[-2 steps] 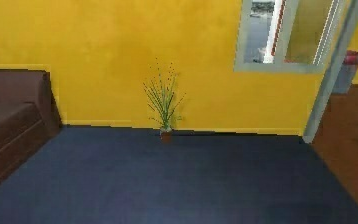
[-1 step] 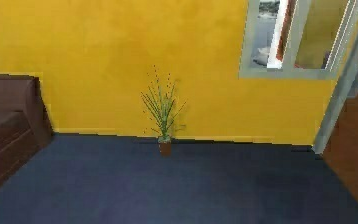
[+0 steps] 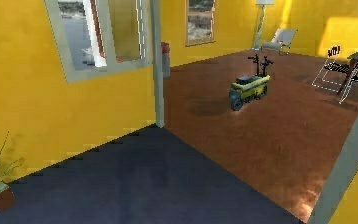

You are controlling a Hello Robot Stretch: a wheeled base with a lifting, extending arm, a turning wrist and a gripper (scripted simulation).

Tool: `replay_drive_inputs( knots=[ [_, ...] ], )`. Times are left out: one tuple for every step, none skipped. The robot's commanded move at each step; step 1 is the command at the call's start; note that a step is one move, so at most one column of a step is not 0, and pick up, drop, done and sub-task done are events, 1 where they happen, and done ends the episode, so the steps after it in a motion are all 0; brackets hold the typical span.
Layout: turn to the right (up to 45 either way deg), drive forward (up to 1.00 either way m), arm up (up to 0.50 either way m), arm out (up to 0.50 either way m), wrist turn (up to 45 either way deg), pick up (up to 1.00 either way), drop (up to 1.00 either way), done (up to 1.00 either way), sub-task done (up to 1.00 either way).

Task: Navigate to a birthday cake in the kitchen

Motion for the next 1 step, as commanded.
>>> replay_drive_inputs(
  knots=[
    [18.0,0.00,0.00,0.00,0.0,0.00,0.00,0.00,0.00]
  ],
)
